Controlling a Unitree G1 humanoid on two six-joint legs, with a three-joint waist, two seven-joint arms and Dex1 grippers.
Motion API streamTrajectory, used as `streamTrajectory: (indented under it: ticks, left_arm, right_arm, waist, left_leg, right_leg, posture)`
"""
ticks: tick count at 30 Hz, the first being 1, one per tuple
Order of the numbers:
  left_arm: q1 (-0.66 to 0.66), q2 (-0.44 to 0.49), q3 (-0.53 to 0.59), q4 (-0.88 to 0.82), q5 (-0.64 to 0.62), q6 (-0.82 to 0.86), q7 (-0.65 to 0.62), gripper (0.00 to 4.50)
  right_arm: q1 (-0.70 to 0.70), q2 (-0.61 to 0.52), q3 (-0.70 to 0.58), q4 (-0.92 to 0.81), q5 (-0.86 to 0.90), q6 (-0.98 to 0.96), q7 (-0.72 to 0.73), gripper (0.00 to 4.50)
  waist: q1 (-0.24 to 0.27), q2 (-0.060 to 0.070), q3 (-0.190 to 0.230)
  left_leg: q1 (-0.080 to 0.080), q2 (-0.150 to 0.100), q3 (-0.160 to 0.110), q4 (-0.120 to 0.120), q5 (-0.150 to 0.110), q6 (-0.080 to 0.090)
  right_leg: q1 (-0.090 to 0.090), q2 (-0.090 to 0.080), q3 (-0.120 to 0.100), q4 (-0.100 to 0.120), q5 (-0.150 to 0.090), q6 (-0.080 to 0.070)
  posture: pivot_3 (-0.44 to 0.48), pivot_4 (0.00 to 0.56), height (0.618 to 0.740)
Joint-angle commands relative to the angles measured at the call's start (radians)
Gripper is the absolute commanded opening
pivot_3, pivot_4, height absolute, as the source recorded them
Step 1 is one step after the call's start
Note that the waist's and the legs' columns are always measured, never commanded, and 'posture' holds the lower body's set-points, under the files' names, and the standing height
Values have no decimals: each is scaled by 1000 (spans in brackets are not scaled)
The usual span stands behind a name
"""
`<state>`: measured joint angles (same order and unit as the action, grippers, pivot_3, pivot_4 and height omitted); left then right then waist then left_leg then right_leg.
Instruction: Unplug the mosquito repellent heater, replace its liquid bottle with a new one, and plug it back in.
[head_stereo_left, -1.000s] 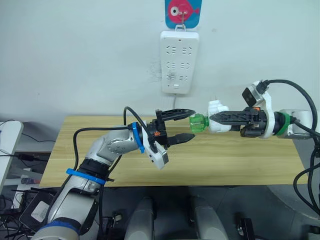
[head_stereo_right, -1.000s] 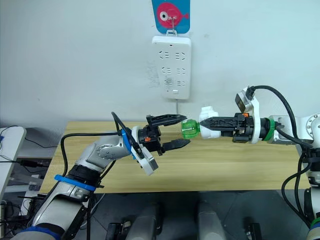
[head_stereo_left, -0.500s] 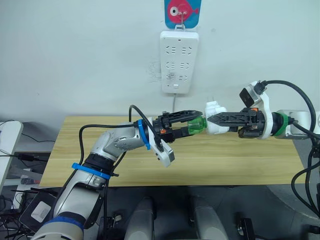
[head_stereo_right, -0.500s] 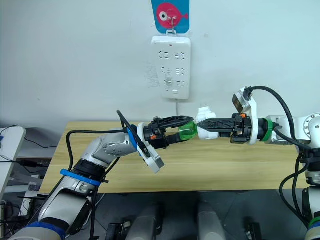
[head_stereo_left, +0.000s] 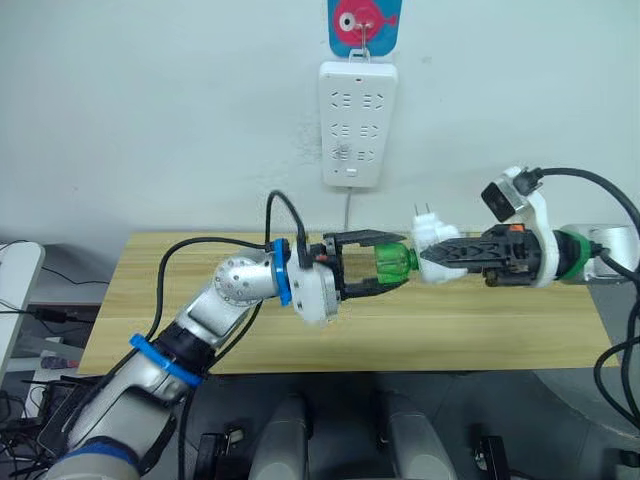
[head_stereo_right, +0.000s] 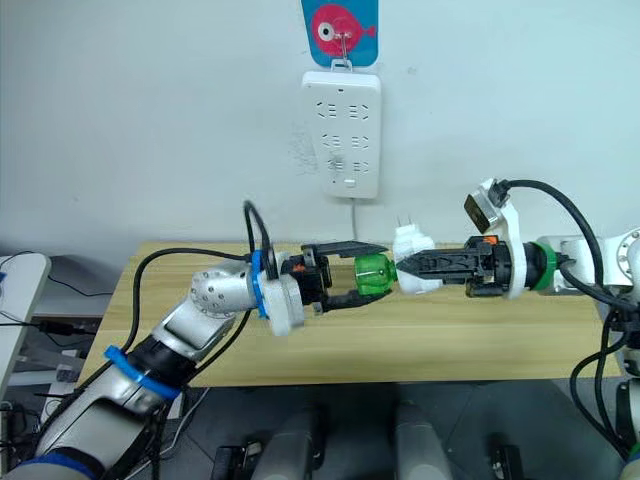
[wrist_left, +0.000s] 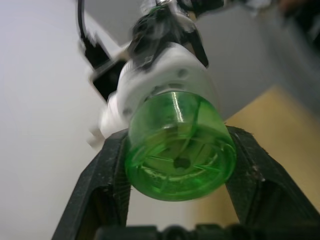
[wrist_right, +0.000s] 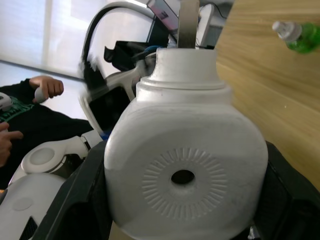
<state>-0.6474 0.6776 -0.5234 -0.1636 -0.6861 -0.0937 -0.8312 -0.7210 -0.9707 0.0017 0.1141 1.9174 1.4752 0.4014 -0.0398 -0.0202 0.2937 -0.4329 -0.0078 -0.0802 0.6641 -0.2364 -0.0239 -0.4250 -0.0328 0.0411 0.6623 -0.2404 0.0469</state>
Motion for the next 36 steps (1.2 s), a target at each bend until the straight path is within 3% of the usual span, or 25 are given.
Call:
streamTrajectory:
  ticks: [1, 4, 7, 10, 12, 19, 25, 36]
  left_arm:
    - [-42, 40, 128, -79, -451, 484, 7, 2271]
    - [-116, 43, 194, 102, -821, 916, 63, 2271]
    - [-139, 14, 263, 232, -999, 1111, 129, 2271]
    - [-71, 40, 320, 237, -1022, 1235, 105, 2271]
    - [-24, 59, 355, 196, -1006, 1284, 97, 2271]
    - [93, 69, 454, 127, -940, 1354, 121, 2271]
    - [135, 50, 497, 57, -946, 1381, 142, 2271]
    - [172, 43, 535, 4, -970, 1402, 178, 2271]
  right_arm:
    - [-6, -28, -14, -26, -42, 32, 60, 3009]
    - [-21, -24, -13, -19, -78, 24, 76, 3009]
    - [-36, -18, -17, 8, -79, 11, 61, 3009]
    - [-25, -27, -37, 55, -73, -25, -4, 3009]
    - [9, -22, -47, 79, -161, -52, -71, 3009]
    - [144, -20, 69, 75, -796, -290, -141, 3009]
    - [165, -13, 229, 154, -1186, -451, 8, 3009]
    - [67, 107, 245, 464, -1495, -489, 172, 3009]
  waist:
    - [-4, 0, 0]
    - [-12, 0, 0]
    - [-19, 0, 0]
    - [-26, 0, 0]
    - [-28, 0, 0]
    - [-14, 0, 0]
    - [-12, 0, 0]
    - [-11, 0, 0]
  left_leg:
    - [0, 0, 0, 0, 0, 0]
    - [1, 1, 0, 0, 0, 0]
    - [1, 2, 1, 0, 0, 0]
    - [1, 2, 3, -1, 0, 0]
    - [1, 3, 4, -2, 0, 0]
    - [1, 2, 5, -1, 0, 0]
    - [1, 1, 6, -1, 0, -1]
    - [1, 1, 6, -1, 0, -1]
  right_leg:
    - [0, 4, 0, 0, 0, 0]
    - [1, 9, 0, 1, -1, 1]
    - [0, 10, 0, 2, -3, 4]
    - [-1, 10, 0, 2, -3, 1]
    - [-1, 10, 1, 2, -4, 0]
    - [-1, 10, 2, 3, -4, 0]
    - [-2, 9, 3, 2, -4, 0]
    - [-1, 9, 3, 3, -4, -1]
  posture:
    - [-55, 289, 740]
    - [-60, 289, 740]
    - [-66, 289, 740]
    - [-75, 293, 740]
    - [-70, 295, 740]
    - [-49, 297, 740]
    - [-32, 300, 740]
    - [-21, 304, 740]
